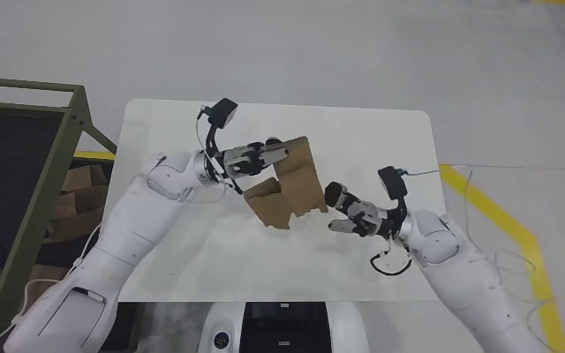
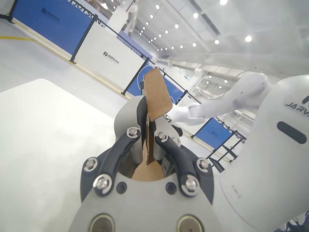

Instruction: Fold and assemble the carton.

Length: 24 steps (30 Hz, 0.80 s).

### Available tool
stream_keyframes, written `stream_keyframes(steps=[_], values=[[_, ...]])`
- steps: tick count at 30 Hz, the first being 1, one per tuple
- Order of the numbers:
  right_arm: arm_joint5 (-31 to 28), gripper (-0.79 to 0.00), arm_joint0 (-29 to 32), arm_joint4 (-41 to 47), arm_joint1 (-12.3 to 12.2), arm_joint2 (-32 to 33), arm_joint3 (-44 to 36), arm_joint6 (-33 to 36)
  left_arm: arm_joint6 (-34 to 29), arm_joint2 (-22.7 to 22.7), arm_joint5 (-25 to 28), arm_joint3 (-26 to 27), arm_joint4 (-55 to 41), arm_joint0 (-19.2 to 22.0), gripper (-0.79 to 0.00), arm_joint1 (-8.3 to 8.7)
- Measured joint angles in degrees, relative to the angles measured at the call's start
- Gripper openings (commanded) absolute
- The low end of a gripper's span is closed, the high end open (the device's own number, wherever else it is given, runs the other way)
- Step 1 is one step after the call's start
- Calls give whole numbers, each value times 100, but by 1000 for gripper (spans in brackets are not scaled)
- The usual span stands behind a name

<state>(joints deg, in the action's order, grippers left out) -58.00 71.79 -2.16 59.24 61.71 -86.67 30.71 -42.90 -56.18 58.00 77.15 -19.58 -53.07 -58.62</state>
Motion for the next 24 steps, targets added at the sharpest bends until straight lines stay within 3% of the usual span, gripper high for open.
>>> stream_keyframes(steps=[3,6,10,13,16,18,22,24], values=[[0,0,55,-63,-11,110,125,-186,-279,-46,0,-16,-391,-6,-785,-10],[0,0,160,-632,30,343,117,-878,-347,-53,0,-43,-608,-13,-785,-22],[43,0,693,-2491,146,847,-168,-2726,-338,-8,0,-111,-877,-20,-785,-37],[534,0,1166,-3932,272,1025,-431,-4333,-338,45,0,-186,-1050,7,-785,-35],[726,0,1277,-4577,294,1029,-468,-5568,-338,61,0,-248,-1004,50,-785,-25],[684,0,1255,-4424,291,1026,-462,-5748,-338,59,0,-250,-993,51,-785,-24],[680,0,1254,-4259,291,1026,-461,-4959,-338,58,0,-248,-995,50,-785,-25],[687,0,1253,-4264,292,1031,-468,-4891,-338,58,0,-248,-996,50,-785,-25]])
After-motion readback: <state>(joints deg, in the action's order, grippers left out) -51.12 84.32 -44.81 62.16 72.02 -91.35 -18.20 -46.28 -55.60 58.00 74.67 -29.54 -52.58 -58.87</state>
